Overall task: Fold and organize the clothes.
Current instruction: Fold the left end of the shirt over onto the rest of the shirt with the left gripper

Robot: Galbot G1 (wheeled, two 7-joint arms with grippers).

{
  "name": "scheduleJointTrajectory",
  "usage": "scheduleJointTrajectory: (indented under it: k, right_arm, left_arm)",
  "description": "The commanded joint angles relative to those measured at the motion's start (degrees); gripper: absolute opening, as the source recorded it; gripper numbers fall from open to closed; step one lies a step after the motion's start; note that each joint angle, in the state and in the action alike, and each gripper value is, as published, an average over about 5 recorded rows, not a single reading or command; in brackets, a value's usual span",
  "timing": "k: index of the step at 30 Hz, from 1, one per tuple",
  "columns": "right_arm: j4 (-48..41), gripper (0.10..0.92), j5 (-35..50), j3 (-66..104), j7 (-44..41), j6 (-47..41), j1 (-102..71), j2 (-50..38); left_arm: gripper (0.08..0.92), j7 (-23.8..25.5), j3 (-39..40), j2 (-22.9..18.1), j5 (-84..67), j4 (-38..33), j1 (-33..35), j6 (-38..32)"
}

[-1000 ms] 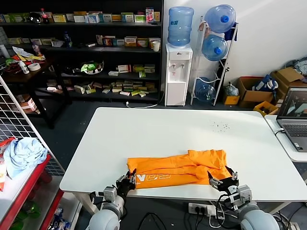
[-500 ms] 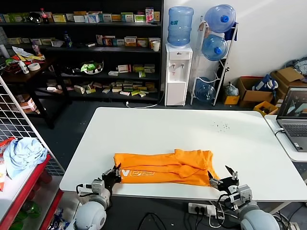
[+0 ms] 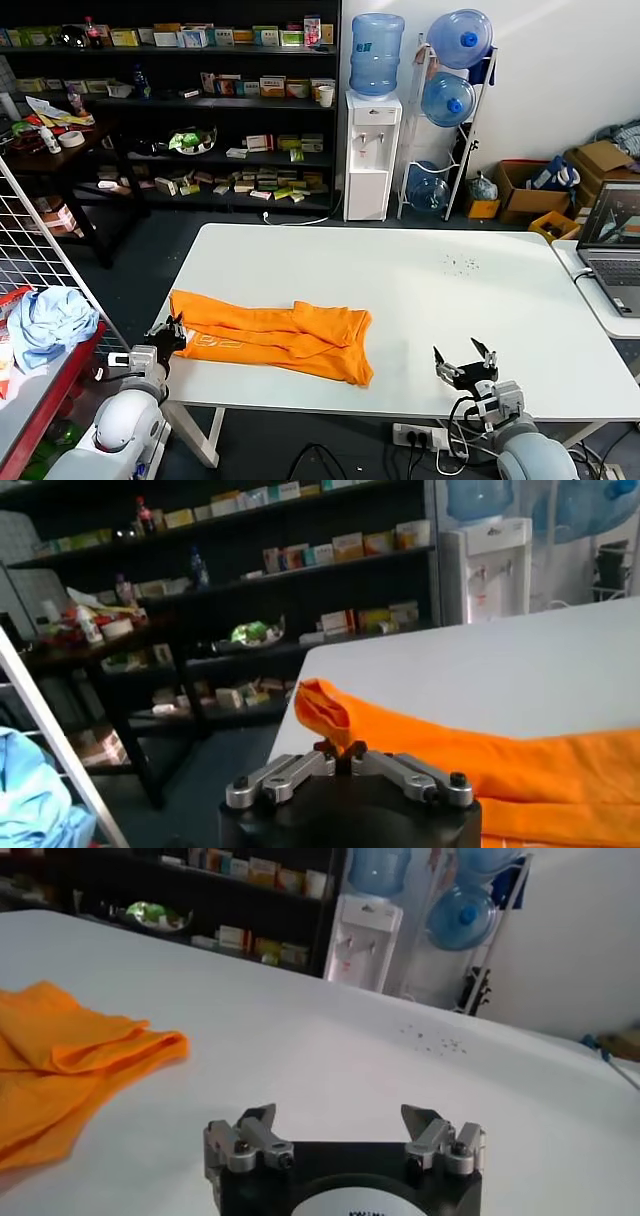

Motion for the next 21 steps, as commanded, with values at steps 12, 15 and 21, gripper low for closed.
scheduleJointTrajectory:
  k: [12, 15, 21]
  right_arm:
    - [-2.92, 0.823, -3.76, 1.71, 3.98, 12.68, 0.46, 1.76]
    - [-3.24, 0.823, -3.77, 2.23, 3.97, 12.80, 0.28, 2.07]
    - [-3.94, 0.823, -4.06, 2.53, 3.88, 13.01, -0.13, 2.67]
  left_arm:
    - [0.131, -4.10, 20.95, -9.30, -3.39, -12.62, -3.03, 2.92]
    - [0.131, -4.65, 24.46, -12.44, -3.29, -9.17, -6.03, 2.83]
    - [0.131, -5.73, 28.65, -18.98, -3.28, -2.87, -10.82, 2.89]
